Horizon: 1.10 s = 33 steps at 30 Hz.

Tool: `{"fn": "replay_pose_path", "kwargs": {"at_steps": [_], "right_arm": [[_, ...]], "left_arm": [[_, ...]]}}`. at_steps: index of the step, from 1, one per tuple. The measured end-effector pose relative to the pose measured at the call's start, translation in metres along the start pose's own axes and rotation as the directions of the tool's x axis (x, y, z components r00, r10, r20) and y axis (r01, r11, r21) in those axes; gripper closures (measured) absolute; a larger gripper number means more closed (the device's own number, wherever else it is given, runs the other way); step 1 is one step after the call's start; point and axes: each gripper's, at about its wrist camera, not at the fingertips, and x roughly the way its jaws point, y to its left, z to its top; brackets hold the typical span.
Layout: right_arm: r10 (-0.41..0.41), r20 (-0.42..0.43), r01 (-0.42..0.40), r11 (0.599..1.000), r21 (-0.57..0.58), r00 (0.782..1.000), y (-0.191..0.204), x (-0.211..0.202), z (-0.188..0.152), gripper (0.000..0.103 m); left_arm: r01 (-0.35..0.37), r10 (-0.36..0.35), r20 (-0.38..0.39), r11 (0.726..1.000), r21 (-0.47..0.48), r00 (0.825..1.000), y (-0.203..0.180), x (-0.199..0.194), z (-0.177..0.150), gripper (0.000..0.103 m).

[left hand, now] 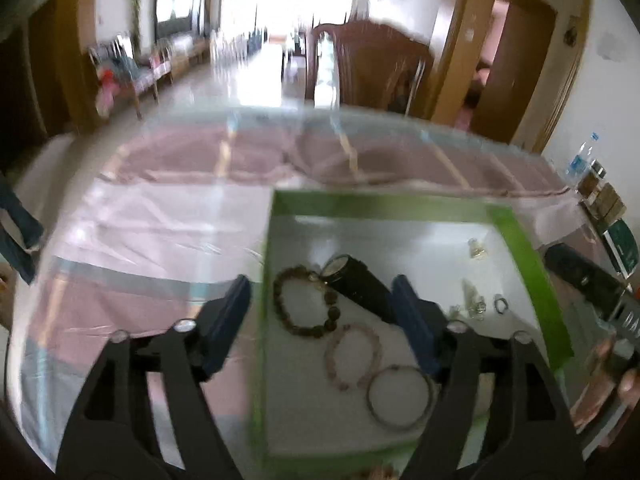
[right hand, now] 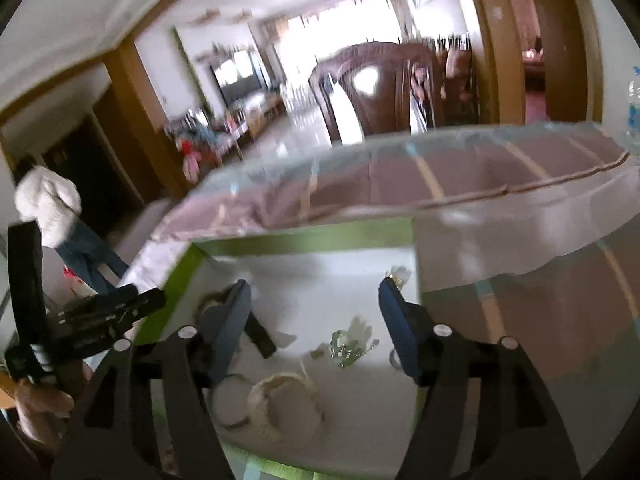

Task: Organize jewelry
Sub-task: 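Carry both bracelets into the green box and open both tools, then withdraw both tools from the green box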

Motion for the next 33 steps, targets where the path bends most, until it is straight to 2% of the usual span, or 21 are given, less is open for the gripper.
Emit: {"fn": "replay_pose_path", "kwargs": {"at_steps": [1, 3, 5, 7, 9, 12, 14, 19, 26, 33], "right_arm": [[0.011, 0.043, -0.011, 1.0, -0.004, 0.999, 0.001, -0.023, -0.004, 0.027], [0.021, 0.121, -0.02, 1.0, -0.013, 0.992, 0.005, -0.069, -0.015, 0.013], [0.045, 0.161, -0.041, 0.999, -0.028, 0.986, 0.011, -0.108, -0.033, 0.01], [0.057, 0.202, -0.045, 0.997, -0.064, 0.978, 0.019, -0.151, -0.062, 0.01], [0.048, 0.227, -0.033, 0.997, -0.071, 0.973, 0.025, -0.179, -0.088, 0.008], [0.033, 0.194, -0.02, 0.997, -0.069, 0.981, 0.033, -0.204, -0.128, 0.008], [0.01, 0.181, 0.002, 0.998, -0.07, 0.983, 0.041, -0.217, -0.157, 0.008], [-0.023, 0.186, 0.04, 0.995, -0.088, 0.982, 0.055, -0.234, -0.196, 0.008], [-0.021, 0.16, 0.036, 0.995, -0.093, 0.987, 0.056, -0.243, -0.22, 0.008], [-0.023, 0.174, 0.039, 0.995, -0.09, 0.985, 0.053, -0.25, -0.222, 0.008]], "left_arm": [[0.017, -0.018, 0.071, 1.0, 0.01, 0.997, -0.001, -0.03, -0.009, 0.017], [0.037, -0.039, 0.163, 0.999, 0.018, 0.986, -0.002, -0.075, -0.027, 0.009], [0.037, -0.044, 0.248, 0.999, 0.035, 0.968, -0.003, -0.126, -0.054, 0.004], [0.032, -0.046, 0.301, 0.998, 0.05, 0.952, -0.002, -0.167, -0.09, 0.004], [0.019, -0.035, 0.294, 0.998, 0.057, 0.955, -0.002, -0.188, -0.117, 0.004], [0.021, -0.036, 0.276, 0.998, 0.058, 0.96, -0.006, -0.21, -0.163, 0.004], [-0.008, -0.007, 0.277, 0.998, 0.054, 0.961, -0.012, -0.218, -0.187, 0.004], [0.041, -0.051, 0.238, 0.998, 0.046, 0.97, -0.029, -0.228, -0.23, 0.004], [0.046, -0.061, 0.223, 0.997, 0.07, 0.973, -0.047, -0.233, -0.245, 0.004], [0.045, -0.06, 0.224, 0.996, 0.072, 0.973, -0.05, -0.235, -0.248, 0.004]]}}
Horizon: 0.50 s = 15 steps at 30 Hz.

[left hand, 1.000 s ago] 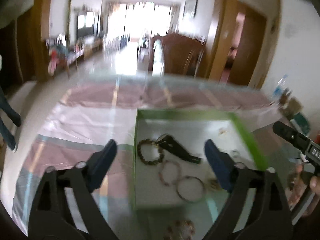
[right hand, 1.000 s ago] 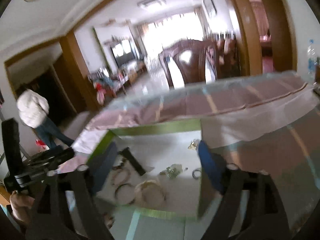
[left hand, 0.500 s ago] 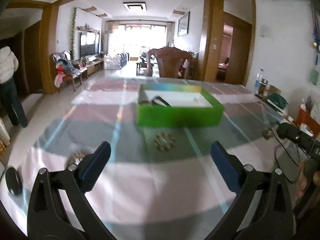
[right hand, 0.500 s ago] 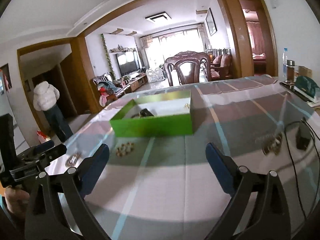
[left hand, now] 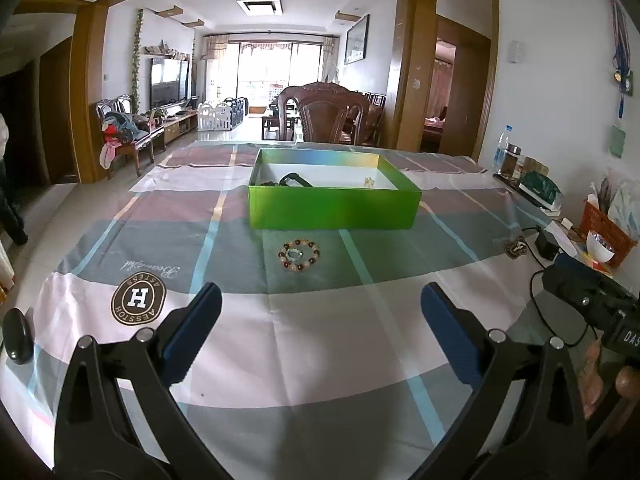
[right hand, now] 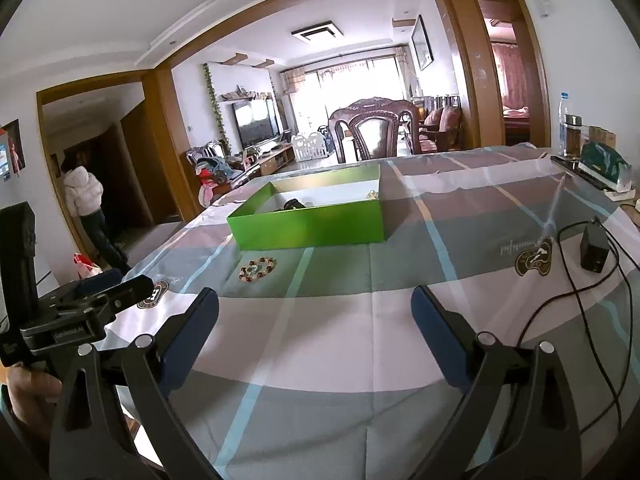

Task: Organize jewelry
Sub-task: 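Withdraw both tools from the green box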

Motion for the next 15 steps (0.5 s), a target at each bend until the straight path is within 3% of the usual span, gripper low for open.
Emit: {"fn": "replay_pose_path", "kwargs": {"at_steps": [15], "right_arm": [[0.002, -0.014, -0.002, 1.0, 0.002, 1.0, -0.0006, 0.0014, -0.0055, 0.008]], "left_arm": [[-0.001, 0.001, -0.018, 1.0, -0.004, 1.0, 0.0052, 0.0032, -0.0027, 0.004]]}}
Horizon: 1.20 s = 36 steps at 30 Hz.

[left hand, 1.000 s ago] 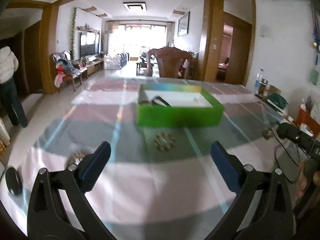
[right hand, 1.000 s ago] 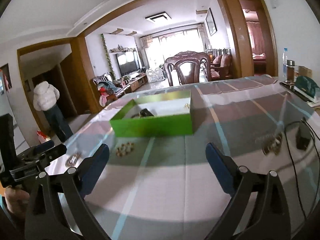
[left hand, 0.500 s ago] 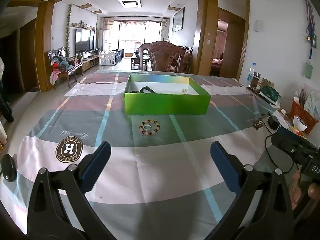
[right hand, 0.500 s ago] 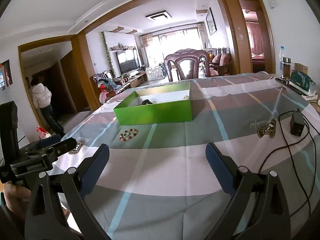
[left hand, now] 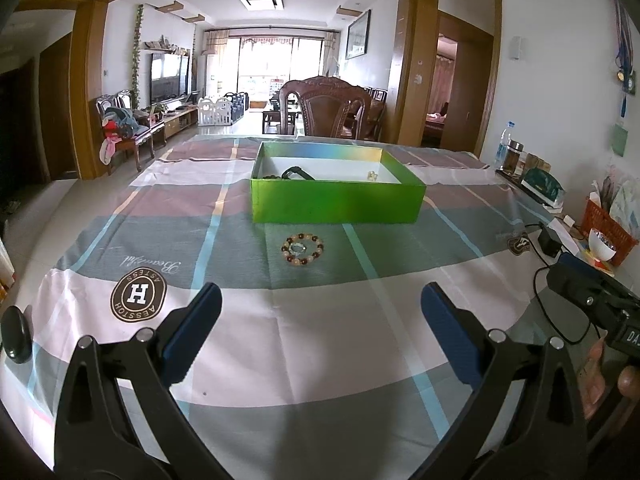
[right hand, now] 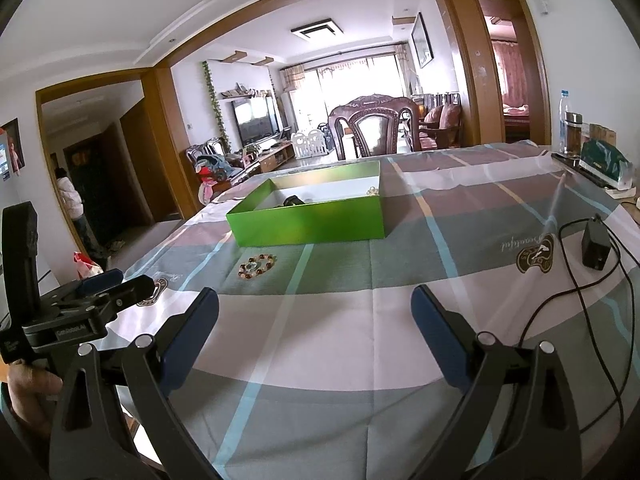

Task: Organize jewelry
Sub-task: 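Withdraw both tools from the green box, then close the right tool on the red-and-white bead bracelet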

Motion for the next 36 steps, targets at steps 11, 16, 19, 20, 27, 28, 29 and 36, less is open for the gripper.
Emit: {"fn": "replay_pose_path", "kwargs": {"at_steps": [11, 16, 19, 20, 27, 28, 29, 36], "right_arm": [[-0.008, -0.06, 0.003, 0.997, -0.083, 0.998, 0.017, 0.028, 0.021, 0.008], [0.019, -0.154, -0.045, 0.984, -0.17, 0.988, 0.043, 0.092, 0.055, 0.012], [0.015, -0.249, -0.074, 0.971, -0.229, 0.968, 0.063, 0.152, 0.066, 0.022], [-0.002, -0.285, -0.073, 0.965, -0.252, 0.958, 0.069, 0.175, 0.068, 0.026], [-0.109, -0.456, -0.063, 0.936, -0.346, 0.883, 0.09, 0.284, 0.05, 0.068], [-0.11, -0.466, -0.066, 0.936, -0.345, 0.878, 0.091, 0.289, 0.046, 0.069], [-0.107, -0.477, -0.072, 0.937, -0.343, 0.872, 0.092, 0.294, 0.043, 0.071], [-0.103, -0.504, -0.097, 0.93, -0.355, 0.858, 0.101, 0.303, 0.035, 0.086]], "left_arm": [[0.01, -0.011, -0.013, 1.0, -0.025, 1.0, 0.01, 0.002, 0.0, 0.004], [0.005, -0.006, -0.01, 0.999, -0.051, 1.0, 0.02, 0.003, -0.001, 0.004], [0.006, -0.006, -0.005, 0.998, -0.062, 1.0, 0.027, 0.0, -0.001, 0.004], [0.006, -0.006, -0.003, 0.998, -0.066, 1.0, 0.029, -0.001, -0.001, 0.004], [-0.006, 0.005, -0.012, 0.995, -0.1, 1.0, 0.05, -0.002, -0.005, 0.004], [-0.007, 0.006, -0.015, 0.994, -0.105, 1.0, 0.054, -0.001, -0.006, 0.004], [-0.009, 0.007, -0.017, 0.994, -0.108, 1.0, 0.057, 0.0, -0.006, 0.004], [-0.007, 0.002, -0.035, 0.991, -0.133, 0.999, 0.072, 0.009, -0.008, 0.004]]}}
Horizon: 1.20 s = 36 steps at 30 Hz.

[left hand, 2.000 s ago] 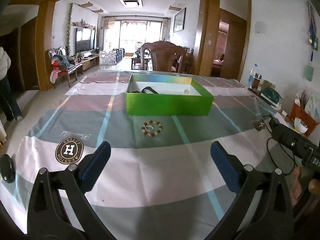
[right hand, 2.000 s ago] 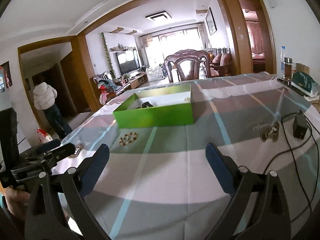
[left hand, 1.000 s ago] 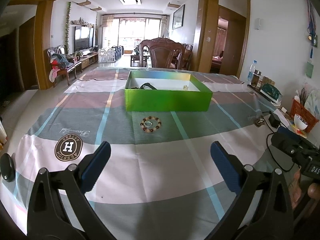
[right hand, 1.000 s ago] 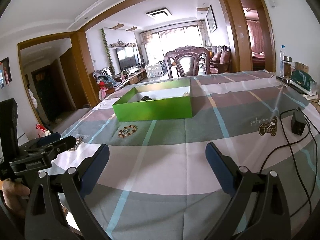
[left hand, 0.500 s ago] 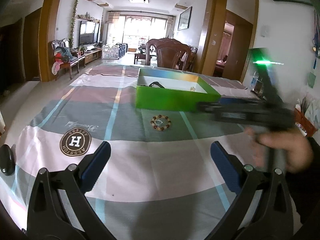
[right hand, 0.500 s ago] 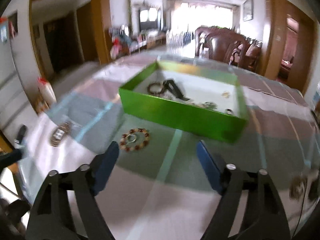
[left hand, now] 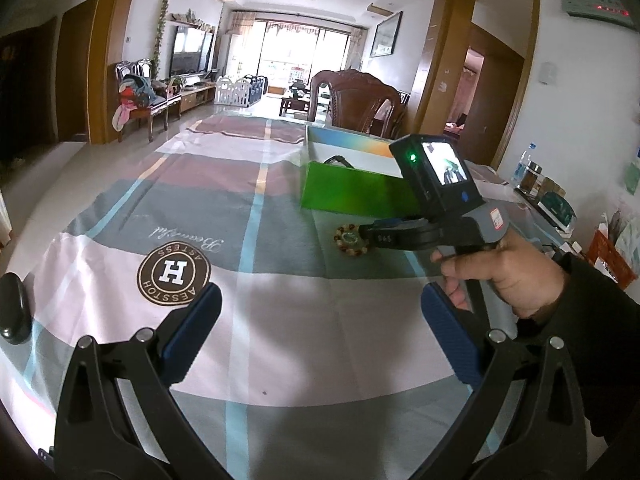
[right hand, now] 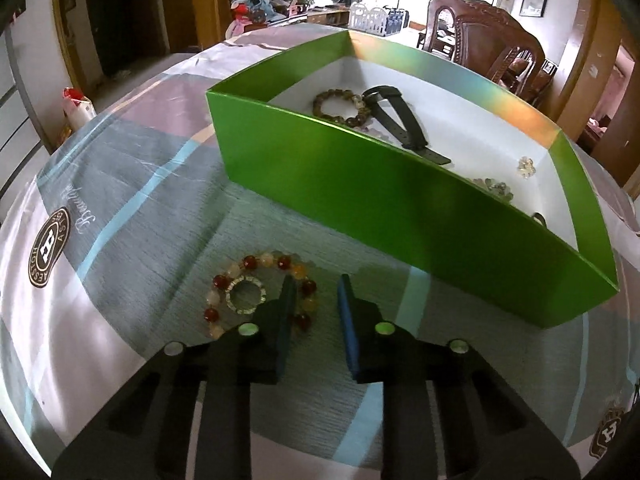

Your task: Organize jewelry

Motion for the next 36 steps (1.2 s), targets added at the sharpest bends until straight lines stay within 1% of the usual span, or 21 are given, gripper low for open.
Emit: {"fn": "replay_pose_path", "kwargs": {"at_steps": [2, 5, 8, 11, 13, 15, 18, 22, 23, 25, 27, 29, 30, 31, 32, 33, 34, 36], "right_arm": [[-0.009, -0.004, 0.009, 1.0, -0.029, 1.0, 0.008, 0.002, 0.002, 0.094], [-0.041, -0.002, 0.041, 0.998, -0.046, 0.999, 0.013, 0.003, 0.004, 0.095], [-0.009, 0.014, 0.009, 1.0, -0.006, 1.0, 0.007, 0.003, 0.003, 0.096], [0.025, 0.093, -0.028, 0.999, 0.032, 0.995, 0.0, -0.02, 0.002, 0.096], [0.068, 0.164, -0.075, 0.997, 0.036, 0.984, -0.003, -0.051, 0.002, 0.096], [0.081, 0.236, -0.092, 0.995, 0.035, 0.968, -0.006, -0.082, 0.001, 0.096], [0.104, 0.342, -0.13, 0.99, 0.053, 0.934, -0.02, -0.139, -0.012, 0.096], [0.115, 0.404, -0.159, 0.984, 0.076, 0.907, -0.042, -0.184, -0.036, 0.096], [0.107, 0.419, -0.157, 0.984, 0.086, 0.902, -0.048, -0.193, -0.044, 0.096], [0.105, 0.426, -0.166, 0.98, 0.107, 0.899, -0.057, -0.203, -0.06, 0.095], [0.097, 0.436, -0.17, 0.977, 0.13, 0.895, -0.066, -0.211, -0.075, 0.095], [0.093, 0.437, -0.176, 0.972, 0.154, 0.895, -0.073, -0.216, -0.091, 0.095], [0.09, 0.434, -0.178, 0.97, 0.165, 0.896, -0.077, -0.218, -0.099, 0.095], [0.092, 0.432, -0.183, 0.968, 0.174, 0.897, -0.079, -0.219, -0.105, 0.095], [0.099, 0.43, -0.194, 0.964, 0.183, 0.897, -0.082, -0.22, -0.111, 0.095], [0.106, 0.429, -0.204, 0.96, 0.19, 0.897, -0.085, -0.222, -0.117, 0.095], [0.103, 0.429, -0.203, 0.96, 0.195, 0.897, -0.085, -0.224, -0.121, 0.095], [0.099, 0.43, -0.204, 0.958, 0.204, 0.897, -0.087, -0.228, -0.128, 0.095]], "left_arm": [[0.001, -0.001, -0.008, 1.0, -0.002, 1.0, 0.002, 0.002, -0.001, 0.004], [-0.003, 0.003, -0.012, 1.0, -0.006, 1.0, 0.004, 0.004, -0.001, 0.004], [-0.007, 0.007, -0.016, 1.0, -0.01, 1.0, 0.005, 0.005, 0.0, 0.004], [-0.012, 0.012, -0.019, 1.0, -0.004, 1.0, 0.005, 0.006, 0.0, 0.004], [-0.009, 0.009, -0.026, 1.0, -0.001, 1.0, 0.004, 0.009, 0.001, 0.004], [-0.005, 0.006, -0.038, 1.0, 0.017, 0.999, -0.001, 0.015, 0.003, 0.004], [0.004, -0.001, -0.055, 0.998, 0.059, 0.998, -0.012, 0.029, 0.012, 0.004], [0.037, -0.026, -0.094, 0.993, 0.113, 0.995, -0.029, 0.056, 0.024, 0.004], [0.061, -0.045, -0.123, 0.989, 0.133, 0.991, -0.037, 0.068, 0.027, 0.004], [0.096, -0.067, -0.167, 0.981, 0.167, 0.984, -0.052, 0.091, 0.033, 0.004], [0.103, -0.067, -0.192, 0.977, 0.186, 0.979, -0.065, 0.112, 0.037, 0.005], [0.115, -0.067, -0.238, 0.974, 0.194, 0.969, -0.076, 0.141, 0.042, 0.007], [0.122, -0.07, -0.254, 0.973, 0.194, 0.965, -0.081, 0.151, 0.042, 0.013], [0.122, -0.064, -0.287, 0.975, 0.187, 0.956, -0.085, 0.167, 0.043, 0.023], [0.122, -0.062, -0.312, 0.976, 0.179, 0.948, -0.086, 0.176, 0.043, 0.028], [0.13, -0.067, -0.338, 0.977, 0.167, 0.939, -0.088, 0.186, 0.042, 0.035], [0.138, -0.075, -0.353, 0.978, 0.156, 0.932, -0.089, 0.194, 0.043, 0.037], [0.127, -0.063, -0.37, 0.98, 0.153, 0.927, -0.091, 0.209, 0.042, 0.038]]}}
